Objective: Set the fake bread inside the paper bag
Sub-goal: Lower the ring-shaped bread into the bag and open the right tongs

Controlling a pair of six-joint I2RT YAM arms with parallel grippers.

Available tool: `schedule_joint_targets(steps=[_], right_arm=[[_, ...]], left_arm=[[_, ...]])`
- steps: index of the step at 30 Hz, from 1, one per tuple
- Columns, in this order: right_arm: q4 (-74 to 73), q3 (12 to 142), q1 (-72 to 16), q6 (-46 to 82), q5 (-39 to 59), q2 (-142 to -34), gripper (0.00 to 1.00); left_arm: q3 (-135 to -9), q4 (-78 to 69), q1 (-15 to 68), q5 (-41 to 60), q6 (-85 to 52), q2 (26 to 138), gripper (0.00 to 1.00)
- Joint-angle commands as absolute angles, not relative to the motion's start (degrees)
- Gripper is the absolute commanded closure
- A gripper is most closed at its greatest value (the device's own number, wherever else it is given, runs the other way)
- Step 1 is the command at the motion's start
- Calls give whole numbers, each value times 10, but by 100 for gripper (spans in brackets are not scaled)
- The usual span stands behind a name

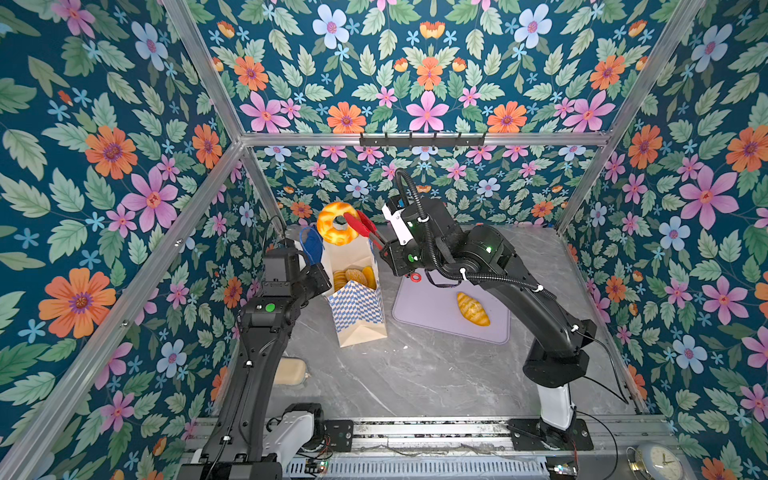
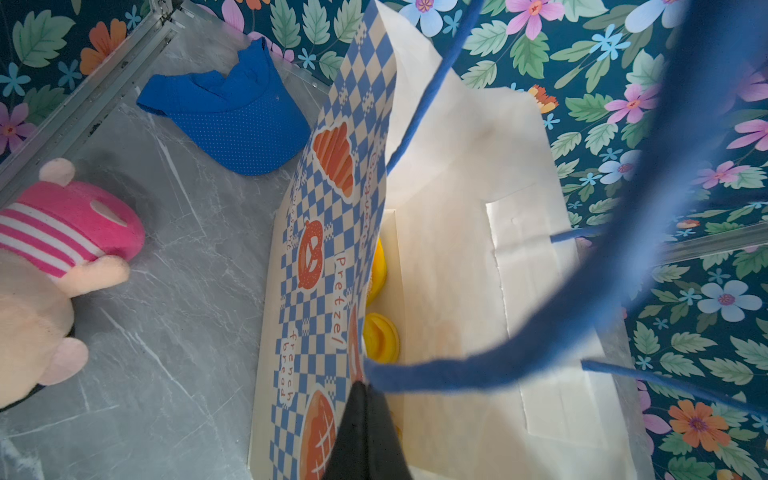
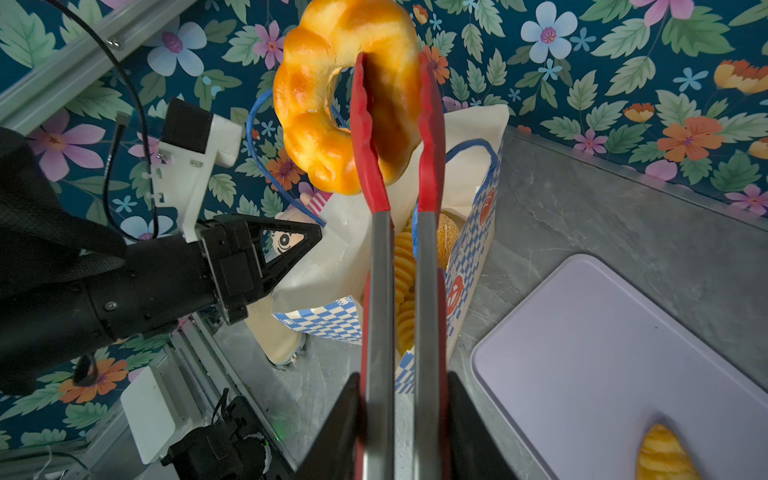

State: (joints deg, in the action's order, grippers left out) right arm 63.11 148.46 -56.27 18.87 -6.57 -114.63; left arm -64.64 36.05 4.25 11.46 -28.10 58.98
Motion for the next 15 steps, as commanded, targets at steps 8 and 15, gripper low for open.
schedule_joint_targets(steps=[8,15], right_arm=[[659,1492,-563,167,-106,-1165,69],[685,1492,-563,156,-130,-1174,68]], left_arm=[[-645,365,42,115,-279,589,98],[-646,366,43,114,-279,589,98]])
